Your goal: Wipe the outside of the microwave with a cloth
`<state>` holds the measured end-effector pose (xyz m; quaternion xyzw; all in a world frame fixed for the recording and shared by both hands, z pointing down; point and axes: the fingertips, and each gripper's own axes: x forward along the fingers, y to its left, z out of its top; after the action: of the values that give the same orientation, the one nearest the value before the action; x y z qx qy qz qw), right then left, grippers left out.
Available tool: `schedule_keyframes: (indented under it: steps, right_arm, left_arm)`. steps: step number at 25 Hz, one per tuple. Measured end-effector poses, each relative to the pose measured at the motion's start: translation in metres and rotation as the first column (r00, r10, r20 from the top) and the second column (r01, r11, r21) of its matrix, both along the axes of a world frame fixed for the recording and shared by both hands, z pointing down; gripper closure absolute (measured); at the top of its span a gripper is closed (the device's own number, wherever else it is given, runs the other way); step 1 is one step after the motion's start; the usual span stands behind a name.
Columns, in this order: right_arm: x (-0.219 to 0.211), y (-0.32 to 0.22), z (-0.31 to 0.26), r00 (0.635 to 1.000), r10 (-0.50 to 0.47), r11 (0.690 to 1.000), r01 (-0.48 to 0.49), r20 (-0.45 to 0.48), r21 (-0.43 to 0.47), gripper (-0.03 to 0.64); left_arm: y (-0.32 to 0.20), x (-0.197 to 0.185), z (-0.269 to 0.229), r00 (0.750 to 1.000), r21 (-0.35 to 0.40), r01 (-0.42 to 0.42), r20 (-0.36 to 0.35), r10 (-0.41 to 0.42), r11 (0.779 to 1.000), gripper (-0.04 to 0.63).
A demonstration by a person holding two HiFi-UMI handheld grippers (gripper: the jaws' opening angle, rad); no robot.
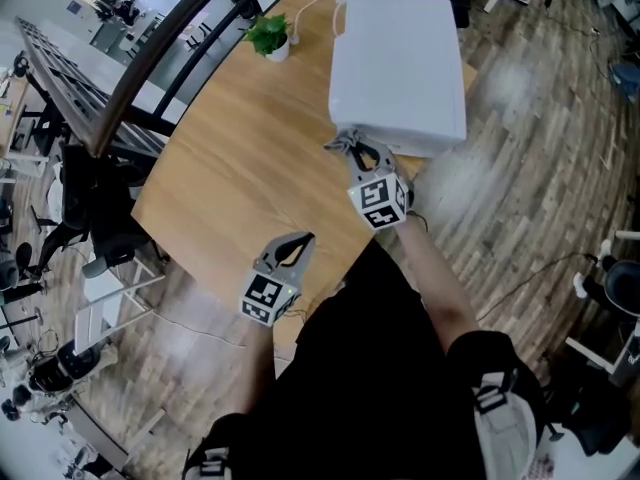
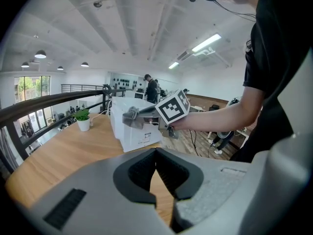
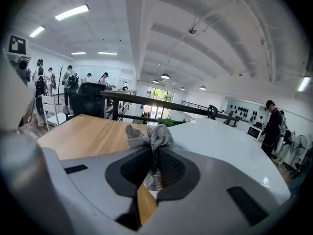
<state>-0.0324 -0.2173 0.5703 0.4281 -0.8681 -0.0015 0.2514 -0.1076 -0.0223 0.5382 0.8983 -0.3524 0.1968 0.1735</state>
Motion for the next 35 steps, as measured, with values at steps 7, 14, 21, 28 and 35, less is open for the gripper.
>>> schedule_keyframes:
  steps: [7,14,21,28,35]
  right_arm:
    - [-0.014,-0.006,0.004,0.998,-0.018,0.999,0.020,-0.065,0.033,0.584]
    - [-0.008,-0.012,0.014,0.996,-0.001,1.000,0.003,-0.088,0.020,0.584]
    - [0.016,-0.020,0.018,0.995,0.057,0.998,-0.056,-0.087,0.008,0.584]
    - [0.026,-0.021,0.017,0.993,0.082,0.997,-0.082,-0.081,0.008,0.584]
    - [0.048,-0.021,0.018,0.989,0.124,0.992,-0.124,-0.080,0.002,0.584]
  left_arm:
    - [0.006,-0.011,-0.005,0.999,0.015,0.034,-0.009,-0.034,0.999,0.595]
    - [0.008,-0.011,-0.005,0.999,0.011,0.039,-0.006,-0.039,0.999,0.595]
    - [0.006,-0.004,-0.005,1.000,0.010,0.021,-0.003,-0.021,1.000,0.595]
    - [0.006,-0.002,-0.003,1.000,0.008,0.010,0.001,-0.010,1.000,0.595]
    - [0.006,0.007,-0.005,1.000,0.014,-0.009,0.000,0.009,1.000,0.595]
